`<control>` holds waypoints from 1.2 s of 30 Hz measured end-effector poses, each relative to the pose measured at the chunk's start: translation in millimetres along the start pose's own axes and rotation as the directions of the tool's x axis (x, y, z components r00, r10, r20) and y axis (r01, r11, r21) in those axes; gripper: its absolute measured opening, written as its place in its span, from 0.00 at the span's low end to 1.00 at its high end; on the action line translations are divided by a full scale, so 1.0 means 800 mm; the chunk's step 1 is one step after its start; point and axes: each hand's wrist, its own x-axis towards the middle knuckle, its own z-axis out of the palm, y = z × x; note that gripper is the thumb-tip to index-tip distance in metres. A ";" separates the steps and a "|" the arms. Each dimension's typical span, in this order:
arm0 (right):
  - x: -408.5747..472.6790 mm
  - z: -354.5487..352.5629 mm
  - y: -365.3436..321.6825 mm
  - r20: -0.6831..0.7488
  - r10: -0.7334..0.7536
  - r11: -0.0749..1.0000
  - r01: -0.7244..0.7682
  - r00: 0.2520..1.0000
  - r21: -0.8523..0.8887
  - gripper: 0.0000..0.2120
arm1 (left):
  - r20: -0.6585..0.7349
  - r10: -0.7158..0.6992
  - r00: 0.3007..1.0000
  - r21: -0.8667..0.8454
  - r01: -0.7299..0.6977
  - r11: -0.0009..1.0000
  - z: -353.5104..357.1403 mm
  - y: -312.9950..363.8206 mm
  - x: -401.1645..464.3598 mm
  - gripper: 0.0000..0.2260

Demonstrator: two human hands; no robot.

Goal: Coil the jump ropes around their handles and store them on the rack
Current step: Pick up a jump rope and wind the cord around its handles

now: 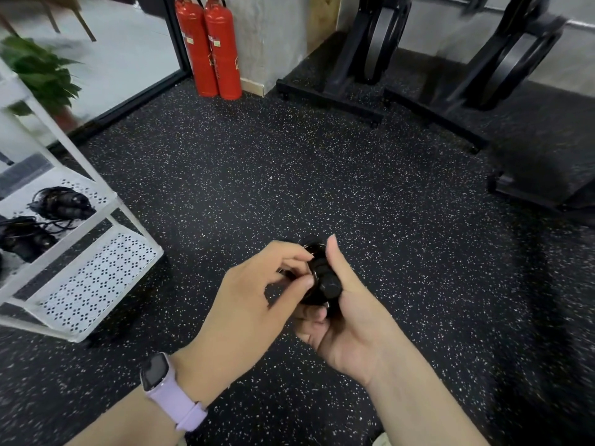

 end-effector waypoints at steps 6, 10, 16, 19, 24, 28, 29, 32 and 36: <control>0.001 0.001 0.002 -0.020 -0.043 0.999 0.043 0.999 0.003 0.45 | -0.059 -0.067 0.996 -0.051 0.064 0.997 0.008 0.007 -0.002 0.13; 0.000 0.002 0.001 -0.005 -0.068 0.997 0.069 0.998 0.032 0.34 | -0.100 -0.049 0.994 0.016 0.051 0.999 0.011 0.008 0.002 0.09; -0.009 0.002 -0.008 0.099 -0.091 0.990 0.079 0.991 0.119 0.18 | -0.123 -0.023 0.992 -0.090 0.012 0.996 0.010 0.013 0.002 0.12; -0.009 0.005 -0.008 0.103 -0.112 0.983 0.095 0.988 0.157 0.18 | -0.113 -0.044 0.993 -0.164 0.025 0.986 0.007 0.015 0.005 0.15; -0.003 0.014 -0.001 0.021 -0.091 0.983 0.086 0.996 0.159 0.24 | -0.038 0.021 0.999 -0.056 -0.023 0.998 -0.006 0.007 0.010 0.10; 0.003 0.015 0.009 -0.090 -0.108 0.981 0.121 0.990 0.150 0.23 | 0.004 0.038 0.999 0.032 -0.038 0.999 -0.014 0.002 0.008 0.10; 0.004 0.016 0.011 -0.111 -0.115 0.981 0.130 0.987 0.145 0.23 | 0.011 0.052 0.999 0.056 -0.052 0.997 -0.016 0.001 0.008 0.11; 0.007 0.017 0.016 -0.173 -0.107 0.976 0.137 0.979 0.169 0.23 | 0.049 0.053 0.997 0.136 -0.060 0.989 -0.022 -0.003 0.009 0.10; 0.012 0.019 0.027 -0.257 -0.092 0.972 0.143 0.962 0.188 0.23 | 0.110 -0.046 0.993 0.157 0.028 0.987 -0.025 -0.011 0.009 0.08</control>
